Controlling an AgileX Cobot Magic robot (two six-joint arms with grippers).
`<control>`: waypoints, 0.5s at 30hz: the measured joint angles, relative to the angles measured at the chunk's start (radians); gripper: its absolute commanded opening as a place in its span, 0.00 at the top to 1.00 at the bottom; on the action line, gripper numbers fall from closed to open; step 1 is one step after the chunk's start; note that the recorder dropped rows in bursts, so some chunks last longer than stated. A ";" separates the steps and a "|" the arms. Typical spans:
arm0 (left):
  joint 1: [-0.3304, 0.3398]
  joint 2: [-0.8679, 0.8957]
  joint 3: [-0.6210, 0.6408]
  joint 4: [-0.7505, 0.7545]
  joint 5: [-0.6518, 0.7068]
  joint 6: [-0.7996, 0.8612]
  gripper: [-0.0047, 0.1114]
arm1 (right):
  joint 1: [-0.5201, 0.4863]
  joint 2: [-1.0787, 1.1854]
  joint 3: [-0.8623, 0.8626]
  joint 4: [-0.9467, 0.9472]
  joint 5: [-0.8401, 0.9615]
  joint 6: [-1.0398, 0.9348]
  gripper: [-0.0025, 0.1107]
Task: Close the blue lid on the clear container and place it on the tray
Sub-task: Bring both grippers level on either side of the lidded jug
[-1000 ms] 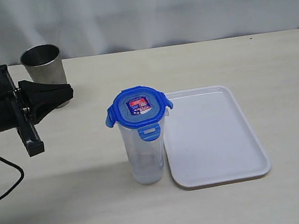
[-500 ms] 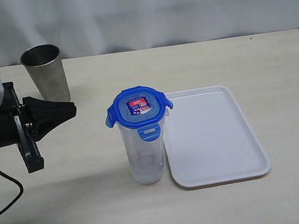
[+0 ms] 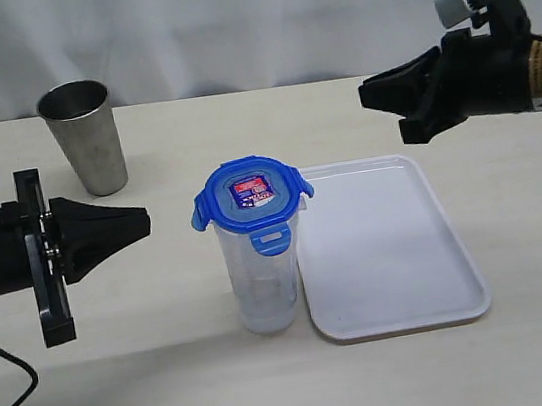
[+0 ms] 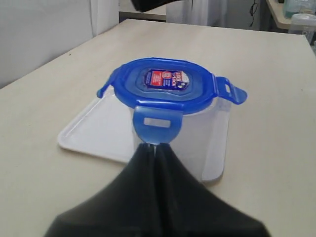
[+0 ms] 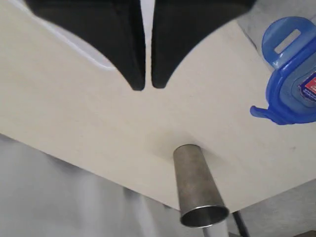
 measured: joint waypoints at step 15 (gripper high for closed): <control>-0.153 0.000 0.017 -0.034 0.115 0.030 0.96 | 0.060 0.221 -0.110 -0.031 -0.152 -0.113 0.94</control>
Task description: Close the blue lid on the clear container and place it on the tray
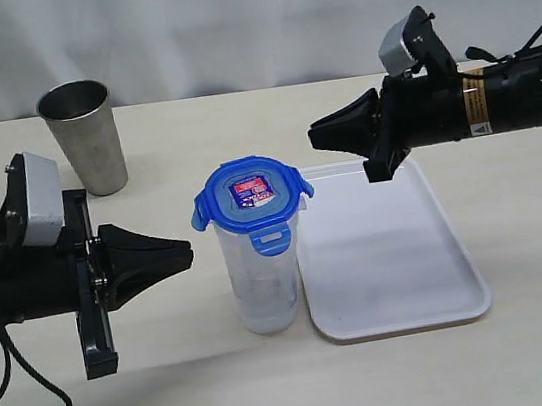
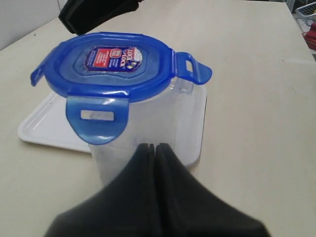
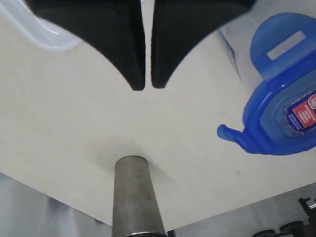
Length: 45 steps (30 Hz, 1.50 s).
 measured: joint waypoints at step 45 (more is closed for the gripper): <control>-0.002 0.000 0.000 -0.023 -0.006 0.002 0.96 | 0.035 0.034 -0.005 -0.102 -0.103 -0.025 0.94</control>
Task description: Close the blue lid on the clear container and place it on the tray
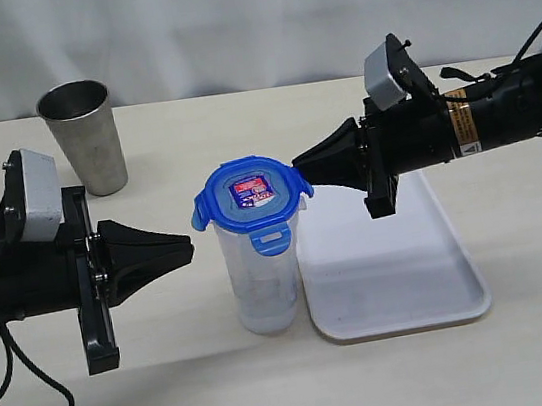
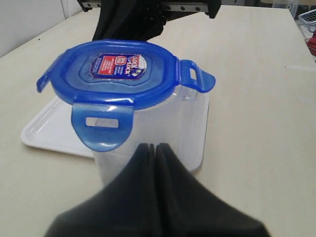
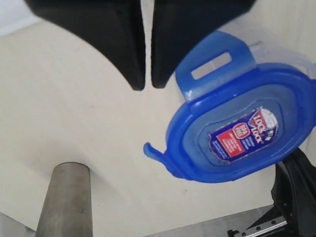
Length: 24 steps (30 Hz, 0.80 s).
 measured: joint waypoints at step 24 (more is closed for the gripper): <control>0.000 0.000 0.000 -0.027 0.000 0.031 0.96 | 0.000 -0.028 0.017 -0.069 -0.002 0.048 0.94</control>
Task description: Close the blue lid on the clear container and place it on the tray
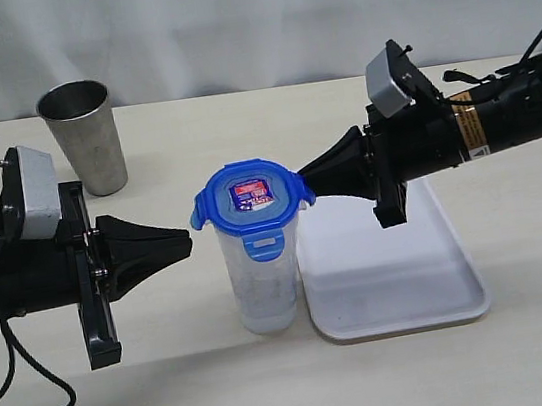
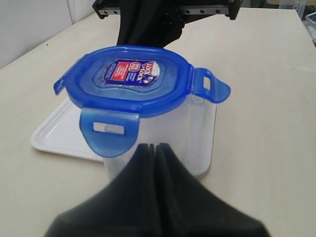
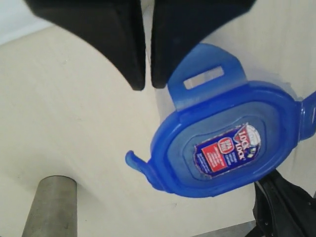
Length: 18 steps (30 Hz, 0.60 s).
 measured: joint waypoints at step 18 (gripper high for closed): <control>0.000 0.000 0.000 -0.007 0.000 0.011 0.96 | 0.000 -0.012 0.002 -0.042 0.000 0.047 0.94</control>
